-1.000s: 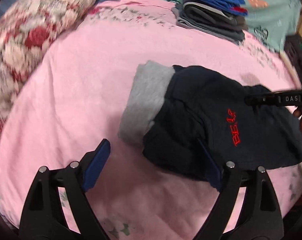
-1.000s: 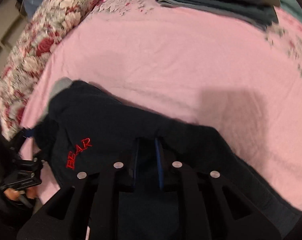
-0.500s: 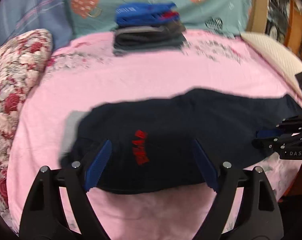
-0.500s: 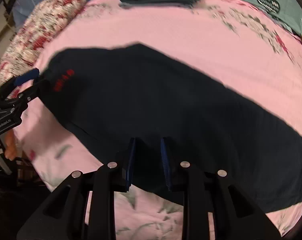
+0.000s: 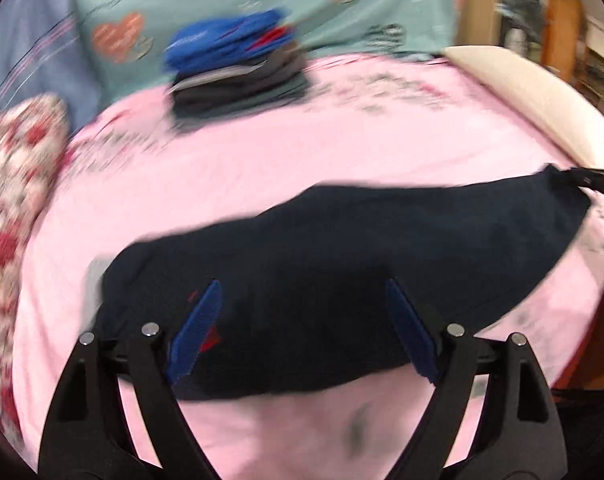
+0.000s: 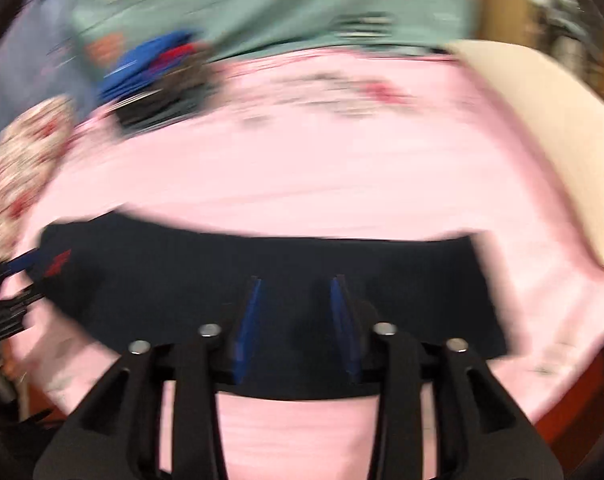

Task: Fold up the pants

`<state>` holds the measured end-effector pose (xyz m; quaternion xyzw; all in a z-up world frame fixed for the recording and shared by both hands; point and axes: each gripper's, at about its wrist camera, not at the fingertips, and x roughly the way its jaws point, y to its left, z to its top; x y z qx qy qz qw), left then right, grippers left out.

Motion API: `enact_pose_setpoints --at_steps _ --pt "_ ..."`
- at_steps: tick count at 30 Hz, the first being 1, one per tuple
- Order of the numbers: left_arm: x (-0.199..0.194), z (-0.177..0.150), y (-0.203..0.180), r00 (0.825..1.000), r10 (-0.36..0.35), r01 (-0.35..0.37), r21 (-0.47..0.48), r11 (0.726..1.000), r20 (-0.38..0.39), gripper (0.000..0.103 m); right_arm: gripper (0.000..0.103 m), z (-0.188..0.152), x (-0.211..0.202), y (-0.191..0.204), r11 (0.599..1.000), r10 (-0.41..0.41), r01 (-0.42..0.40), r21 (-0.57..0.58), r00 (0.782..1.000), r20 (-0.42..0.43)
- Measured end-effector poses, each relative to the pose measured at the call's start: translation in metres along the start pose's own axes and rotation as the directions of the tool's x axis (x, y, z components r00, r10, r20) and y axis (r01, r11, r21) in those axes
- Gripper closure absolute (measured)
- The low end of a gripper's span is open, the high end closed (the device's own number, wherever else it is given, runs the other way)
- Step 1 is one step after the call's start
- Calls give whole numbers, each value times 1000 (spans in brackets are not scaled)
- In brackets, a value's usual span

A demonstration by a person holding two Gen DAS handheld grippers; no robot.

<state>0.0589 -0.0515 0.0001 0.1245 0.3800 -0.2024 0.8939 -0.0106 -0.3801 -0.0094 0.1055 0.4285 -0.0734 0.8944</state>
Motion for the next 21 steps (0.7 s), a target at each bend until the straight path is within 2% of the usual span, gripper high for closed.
enact_pose_setpoints --at_steps 2,3,5,8,12,15,17,18,20,21 --pt "5 15 -22 999 -48 47 34 998 19 18 52 -1 -6 -45 996 -66 66 60 998 10" --pt "7 22 -37 997 -79 78 49 996 26 18 52 -3 -8 -71 993 -74 74 96 997 -2" --pt "15 34 -74 989 -141 137 97 986 39 16 51 -10 -6 -110 984 -31 34 173 999 -23" --pt "33 44 -125 985 -172 166 150 975 28 15 51 -23 11 -149 962 67 -45 270 995 -73" --pt "62 51 -170 987 -163 162 181 970 -10 15 51 -35 32 -153 958 104 -65 280 987 -124" --pt "85 53 -184 985 -160 167 157 973 -61 15 51 -38 43 -151 953 179 -131 272 971 -158" --pt "101 50 -189 983 -146 161 142 977 -107 15 51 -38 50 -151 954 184 -132 269 967 -176" --pt "107 48 -189 981 -145 162 132 978 -128 15 57 -39 52 -152 952 194 -143 272 966 -172" --pt "116 46 -188 975 -154 171 103 980 -157 15 78 -38 53 -154 937 242 -190 292 958 -152" --pt "117 45 -187 975 -157 174 95 980 -160 15 80 -37 50 -156 924 268 -215 316 954 -133"
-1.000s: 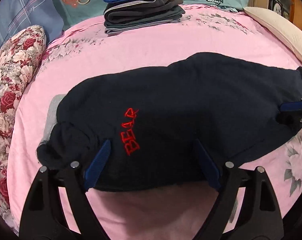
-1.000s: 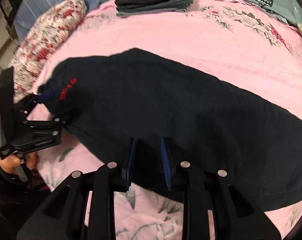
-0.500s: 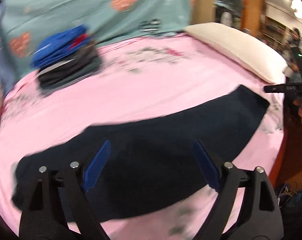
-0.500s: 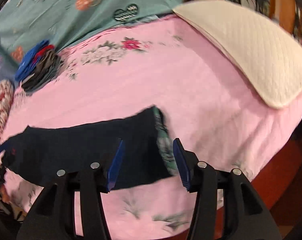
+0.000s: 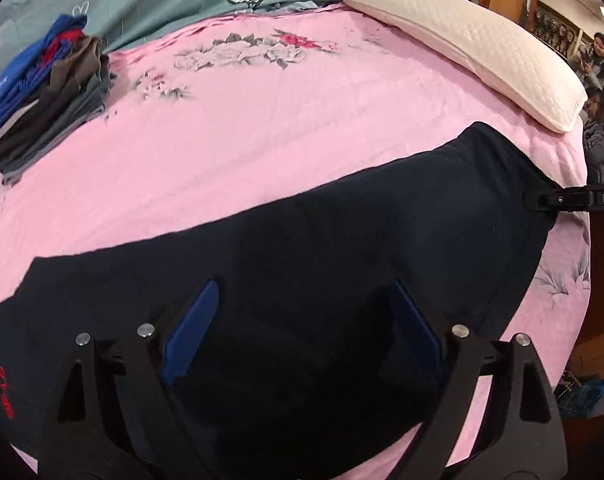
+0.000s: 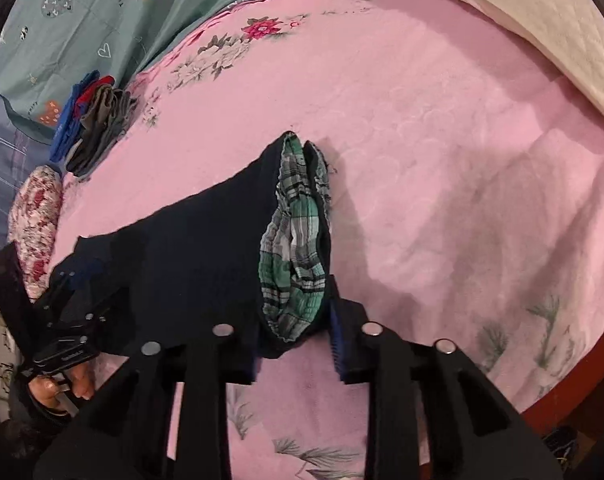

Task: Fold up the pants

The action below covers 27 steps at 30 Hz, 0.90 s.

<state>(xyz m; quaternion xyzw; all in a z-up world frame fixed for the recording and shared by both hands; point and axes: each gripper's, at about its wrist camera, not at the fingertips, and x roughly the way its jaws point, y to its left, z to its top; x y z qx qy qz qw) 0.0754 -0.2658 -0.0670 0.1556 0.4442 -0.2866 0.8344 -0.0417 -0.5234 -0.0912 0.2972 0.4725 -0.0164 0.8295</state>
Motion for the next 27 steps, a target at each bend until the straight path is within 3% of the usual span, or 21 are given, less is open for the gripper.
enact_pose_setpoints --at_steps 5,8,14,17,20,23,27 --pt "-6 0 6 1000 3 -3 -12 1000 9 15 82 -1 -17 5 996 78 -81 43 994 71" --pt "-9 -3 15 1000 3 -3 -31 1000 8 15 83 0 -28 30 993 116 -116 -9 987 115" --pt "-25 -15 48 999 32 -30 -83 996 19 15 83 5 -40 121 968 216 -197 -155 969 122" --pt "-51 -30 79 995 78 -70 -120 990 65 15 83 3 -38 181 935 279 -250 -251 956 90" --pt "-69 -51 121 988 141 -129 -185 974 57 15 83 -7 -22 242 896 323 -297 -332 946 26" --pt "-79 -75 168 980 199 -187 -270 944 18 15 83 -26 16 294 867 300 -294 -401 953 -51" --pt "-83 -104 220 976 216 -214 -382 899 -38 15 83 -67 90 328 856 127 -176 -487 983 -131"
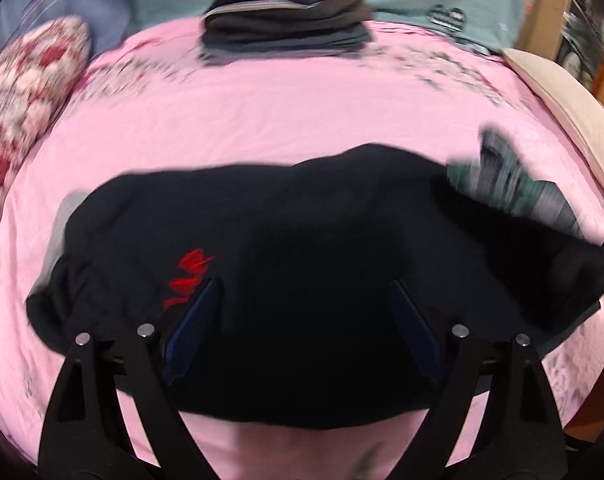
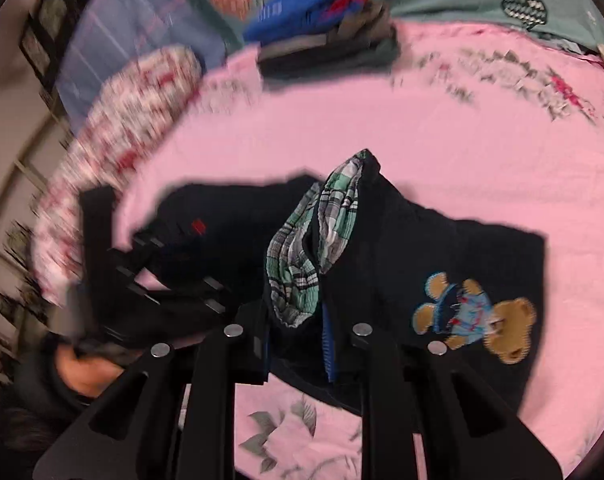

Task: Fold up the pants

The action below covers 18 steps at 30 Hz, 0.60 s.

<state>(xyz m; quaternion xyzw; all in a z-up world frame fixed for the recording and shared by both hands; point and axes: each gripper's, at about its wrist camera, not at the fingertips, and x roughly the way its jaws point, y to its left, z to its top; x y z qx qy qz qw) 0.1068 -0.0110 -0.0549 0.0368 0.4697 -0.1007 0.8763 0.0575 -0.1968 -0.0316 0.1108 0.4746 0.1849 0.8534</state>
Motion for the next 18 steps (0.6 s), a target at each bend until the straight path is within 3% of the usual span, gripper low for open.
enact_pose_setpoints --at_steps 2,4,6,11,15,18 --pt "-3 -3 13 1000 -27 27 -15 1000 6 15 80 -11 28 7 999 -30 29 -23 998 -63" --pt "-6 -5 13 1000 -21 21 3 1000 18 15 68 -17 32 19 994 -65 60 -95 997 -49" --pt "-9 -4 12 999 -32 32 17 999 34 15 53 -18 22 25 994 -33 29 -109 999 -33" --pt "-22 -5 4 993 -83 80 37 996 79 15 52 -12 -25 23 991 110 -107 -80 993 38" --pt "-46 -6 -17 981 -141 129 94 987 136 15 55 5 -44 -6 998 49 -52 34 995 84" --pt "-68 -10 -43 967 -181 149 177 973 179 15 61 6 -36 -30 989 -6 -3 149 998 57"
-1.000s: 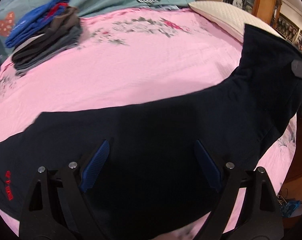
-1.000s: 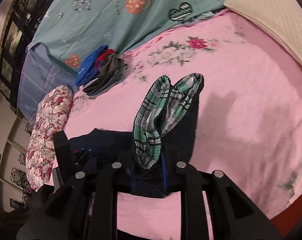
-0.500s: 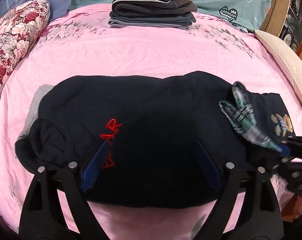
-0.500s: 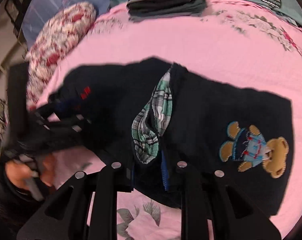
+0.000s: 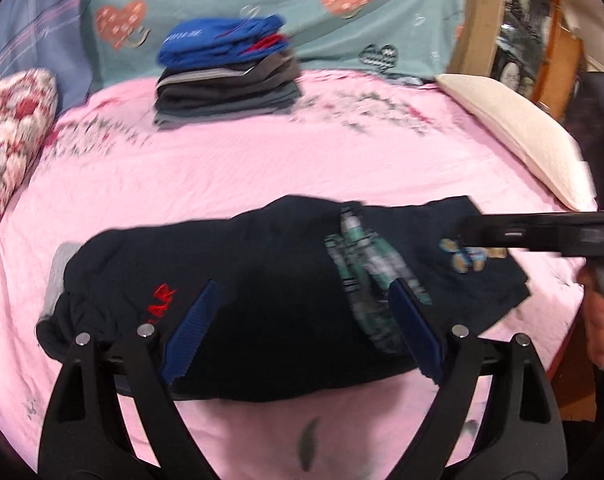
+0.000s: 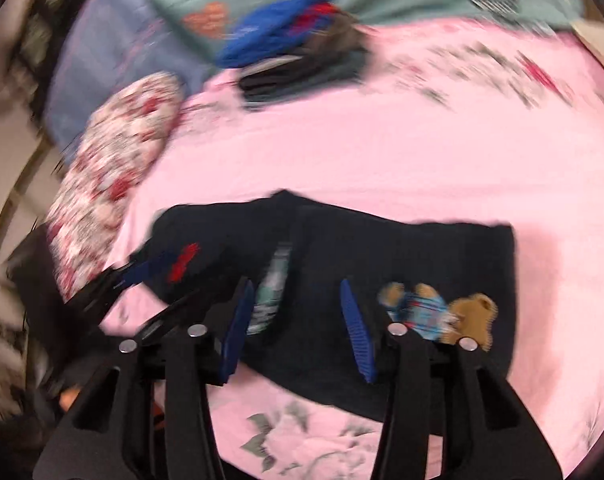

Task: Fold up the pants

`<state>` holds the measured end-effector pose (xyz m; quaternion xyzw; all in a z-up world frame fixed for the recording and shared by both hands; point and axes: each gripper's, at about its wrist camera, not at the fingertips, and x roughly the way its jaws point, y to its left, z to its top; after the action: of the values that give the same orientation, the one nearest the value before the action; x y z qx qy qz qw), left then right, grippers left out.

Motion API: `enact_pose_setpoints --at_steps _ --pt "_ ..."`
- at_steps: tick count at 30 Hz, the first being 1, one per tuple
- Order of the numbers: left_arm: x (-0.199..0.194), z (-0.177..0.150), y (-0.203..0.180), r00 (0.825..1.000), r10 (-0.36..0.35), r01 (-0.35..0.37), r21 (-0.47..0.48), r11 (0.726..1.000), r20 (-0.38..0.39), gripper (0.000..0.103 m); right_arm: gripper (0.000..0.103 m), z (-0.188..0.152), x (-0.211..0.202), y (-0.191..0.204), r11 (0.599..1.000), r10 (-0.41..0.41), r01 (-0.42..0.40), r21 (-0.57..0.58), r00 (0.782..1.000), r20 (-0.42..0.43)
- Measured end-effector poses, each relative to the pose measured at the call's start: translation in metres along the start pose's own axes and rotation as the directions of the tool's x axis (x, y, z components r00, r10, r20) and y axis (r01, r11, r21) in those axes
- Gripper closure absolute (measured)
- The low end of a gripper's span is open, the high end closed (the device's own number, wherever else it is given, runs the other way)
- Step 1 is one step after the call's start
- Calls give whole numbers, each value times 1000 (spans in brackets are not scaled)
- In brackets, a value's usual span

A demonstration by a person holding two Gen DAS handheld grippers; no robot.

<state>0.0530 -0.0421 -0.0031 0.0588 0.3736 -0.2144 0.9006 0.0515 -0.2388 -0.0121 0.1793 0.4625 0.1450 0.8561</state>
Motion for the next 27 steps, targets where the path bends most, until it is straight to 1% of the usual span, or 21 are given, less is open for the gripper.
enact_pose_setpoints --at_steps 1,2,4,5,7,9,10,11,12,15,16,17,20,22,23,24,26,27 --pt "-3 1 -6 1000 3 -4 22 1000 9 15 62 -2 5 -2 1000 -15 15 6 1000 -21" --pt "-5 1 -14 1000 24 -25 53 998 19 15 68 -4 13 -3 1000 -16 16 3 999 -51" --pt "-3 0 -20 998 60 -61 97 993 13 13 71 -14 30 3 999 31 -32 -8 991 -127" --pt "0 -1 -19 997 78 -78 106 991 -2 13 74 -18 34 7 999 46 -50 -20 988 -148" --pt "7 -5 -10 994 105 -101 96 990 -43 13 74 -23 31 14 996 46 -56 -68 988 -146" --pt "12 -10 0 993 90 -85 69 994 -72 14 73 -26 23 19 992 42 -59 -113 989 -142" --pt "15 -14 1 994 71 -66 55 996 -84 14 71 -27 20 19 990 58 -76 -115 987 -148" --pt "17 -17 0 994 62 -57 57 997 -89 14 65 -27 17 20 989 61 -79 -126 988 -142" --pt "20 -20 -4 994 58 -51 67 996 -96 14 61 -28 17 21 987 53 -72 -144 990 -131" --pt "31 -27 -12 992 64 -54 89 995 -112 13 60 -24 17 28 984 62 -80 -158 991 -116" --pt "36 -29 -13 990 82 -70 98 993 -116 13 60 -21 18 29 984 62 -79 -158 992 -113" --pt "42 -31 -12 988 92 -80 94 992 -126 11 60 -19 20 32 984 55 -72 -160 992 -110" --pt "47 -33 -1 987 67 -63 30 998 -149 8 61 -12 40 39 987 32 -55 -148 988 -154" --pt "47 -34 1 987 72 -68 28 997 -147 8 83 -12 60 38 991 28 -54 -120 977 -211" --pt "47 -35 1 986 78 -73 33 997 -145 8 92 -13 64 36 992 53 -78 -99 972 -227" --pt "46 -35 1 987 77 -73 35 997 -144 8 97 -13 63 34 992 67 -89 -93 973 -219" --pt "47 -36 3 987 68 -66 23 998 -144 6 99 -11 53 28 990 108 -122 -63 975 -196" --pt "48 -35 4 987 64 -62 18 998 -147 6 99 -8 43 23 987 148 -157 -36 972 -182"
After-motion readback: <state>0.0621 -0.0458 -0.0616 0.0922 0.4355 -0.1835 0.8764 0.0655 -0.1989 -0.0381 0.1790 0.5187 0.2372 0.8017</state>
